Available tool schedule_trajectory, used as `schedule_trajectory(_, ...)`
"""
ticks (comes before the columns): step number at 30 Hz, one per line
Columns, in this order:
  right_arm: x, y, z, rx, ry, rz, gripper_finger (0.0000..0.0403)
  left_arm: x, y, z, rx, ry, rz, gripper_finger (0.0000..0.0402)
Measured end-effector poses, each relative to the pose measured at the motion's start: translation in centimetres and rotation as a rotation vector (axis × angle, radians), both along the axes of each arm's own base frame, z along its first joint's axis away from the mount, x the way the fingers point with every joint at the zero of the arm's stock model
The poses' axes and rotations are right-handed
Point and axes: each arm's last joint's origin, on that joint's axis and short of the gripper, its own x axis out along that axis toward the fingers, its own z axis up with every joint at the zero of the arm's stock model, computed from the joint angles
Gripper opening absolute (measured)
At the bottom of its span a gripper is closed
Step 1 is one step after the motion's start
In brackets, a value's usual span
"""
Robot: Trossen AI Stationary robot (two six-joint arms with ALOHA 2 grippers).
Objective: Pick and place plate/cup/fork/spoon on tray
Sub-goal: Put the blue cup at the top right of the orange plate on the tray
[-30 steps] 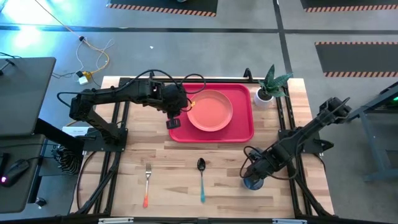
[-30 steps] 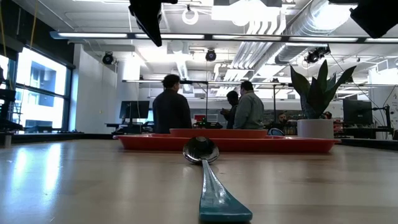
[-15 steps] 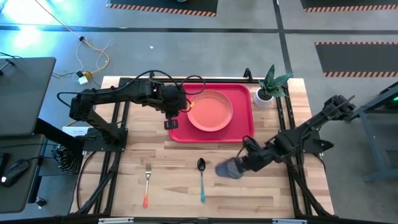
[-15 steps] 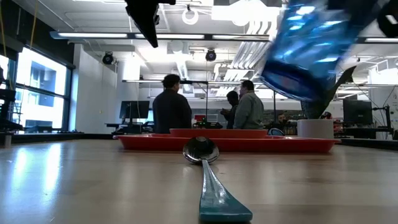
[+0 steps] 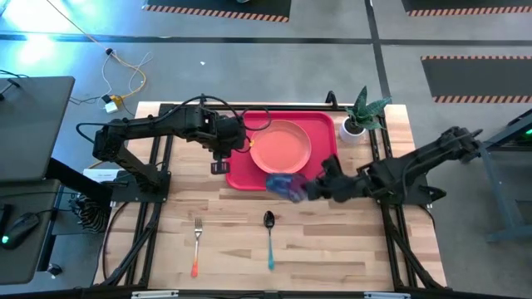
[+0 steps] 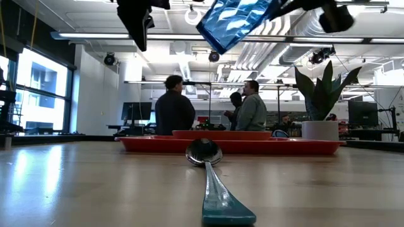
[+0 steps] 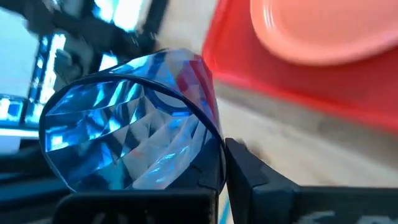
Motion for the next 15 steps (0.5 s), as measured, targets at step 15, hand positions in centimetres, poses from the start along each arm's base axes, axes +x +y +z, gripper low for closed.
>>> schedule_trajectory(15, -1.9, -7.2, 3.4, -0.257, -0.052, -0.101, 0.0000, -0.2, 1.8, 0.0, 0.009, -0.002, 0.036, 0.0055)
